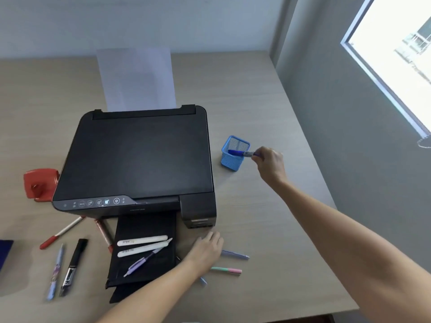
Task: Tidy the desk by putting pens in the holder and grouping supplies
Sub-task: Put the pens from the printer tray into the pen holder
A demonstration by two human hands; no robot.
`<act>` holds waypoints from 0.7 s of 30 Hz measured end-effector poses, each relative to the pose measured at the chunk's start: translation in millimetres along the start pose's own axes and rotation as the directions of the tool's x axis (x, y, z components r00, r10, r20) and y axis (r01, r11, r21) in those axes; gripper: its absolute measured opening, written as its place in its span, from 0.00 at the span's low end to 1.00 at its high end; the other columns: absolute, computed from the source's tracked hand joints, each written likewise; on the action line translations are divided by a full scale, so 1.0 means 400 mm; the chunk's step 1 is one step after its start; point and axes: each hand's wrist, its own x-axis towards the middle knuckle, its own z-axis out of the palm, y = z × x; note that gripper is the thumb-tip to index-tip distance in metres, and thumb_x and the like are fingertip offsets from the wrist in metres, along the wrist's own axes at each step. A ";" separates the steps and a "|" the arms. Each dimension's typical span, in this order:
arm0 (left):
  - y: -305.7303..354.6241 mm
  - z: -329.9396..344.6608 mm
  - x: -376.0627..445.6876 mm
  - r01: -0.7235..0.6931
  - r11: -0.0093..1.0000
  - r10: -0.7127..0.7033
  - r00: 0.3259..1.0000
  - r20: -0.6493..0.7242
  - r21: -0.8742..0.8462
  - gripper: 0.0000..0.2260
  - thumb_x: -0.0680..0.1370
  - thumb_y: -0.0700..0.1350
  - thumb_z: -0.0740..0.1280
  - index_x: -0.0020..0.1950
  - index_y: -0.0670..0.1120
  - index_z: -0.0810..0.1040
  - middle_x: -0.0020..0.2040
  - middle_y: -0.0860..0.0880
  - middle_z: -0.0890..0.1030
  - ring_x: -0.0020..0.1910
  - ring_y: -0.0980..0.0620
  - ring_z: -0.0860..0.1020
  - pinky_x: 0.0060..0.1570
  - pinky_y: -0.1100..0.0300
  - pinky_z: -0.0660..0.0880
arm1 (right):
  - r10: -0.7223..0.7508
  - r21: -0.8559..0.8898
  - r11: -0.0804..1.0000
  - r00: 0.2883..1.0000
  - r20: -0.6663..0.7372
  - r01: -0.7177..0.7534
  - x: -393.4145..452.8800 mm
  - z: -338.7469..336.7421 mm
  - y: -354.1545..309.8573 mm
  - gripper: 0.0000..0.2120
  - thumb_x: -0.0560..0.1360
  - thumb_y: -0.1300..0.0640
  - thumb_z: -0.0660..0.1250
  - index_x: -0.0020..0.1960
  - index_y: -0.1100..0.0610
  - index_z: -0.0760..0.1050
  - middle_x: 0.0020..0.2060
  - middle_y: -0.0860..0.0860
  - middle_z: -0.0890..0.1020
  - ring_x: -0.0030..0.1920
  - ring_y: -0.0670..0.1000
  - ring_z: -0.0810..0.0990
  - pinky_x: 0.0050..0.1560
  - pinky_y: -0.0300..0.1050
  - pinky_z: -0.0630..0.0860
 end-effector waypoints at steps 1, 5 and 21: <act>0.004 -0.015 0.001 0.016 0.999 -0.016 1.000 0.004 -0.039 0.17 0.50 0.41 0.81 0.32 0.48 0.77 0.30 0.50 0.77 0.27 0.53 0.78 0.17 0.66 0.69 | -0.021 -0.042 0.999 0.999 0.042 0.023 0.012 0.008 -0.007 0.07 0.73 0.60 0.67 0.46 0.64 0.80 0.42 0.62 0.82 0.44 0.61 0.77 0.40 0.44 0.63; 0.031 -0.184 -0.041 0.019 0.996 -0.016 0.999 0.033 -0.086 0.11 0.69 0.34 0.72 0.48 0.42 0.76 0.44 0.44 0.81 0.38 0.44 0.84 0.31 0.55 0.79 | -0.102 -0.128 0.984 0.978 0.181 0.126 0.042 0.023 -0.024 0.06 0.73 0.62 0.68 0.44 0.65 0.80 0.42 0.63 0.80 0.42 0.61 0.78 0.39 0.43 0.66; -0.030 -0.502 0.121 0.193 0.944 -0.237 0.960 -0.147 -0.266 0.10 0.73 0.25 0.61 0.48 0.38 0.75 0.48 0.38 0.79 0.50 0.38 0.80 0.39 0.52 0.72 | -0.056 -0.149 0.977 0.857 0.512 0.153 -0.089 -0.053 0.021 0.09 0.69 0.57 0.74 0.46 0.60 0.83 0.42 0.57 0.85 0.42 0.54 0.79 0.43 0.42 0.71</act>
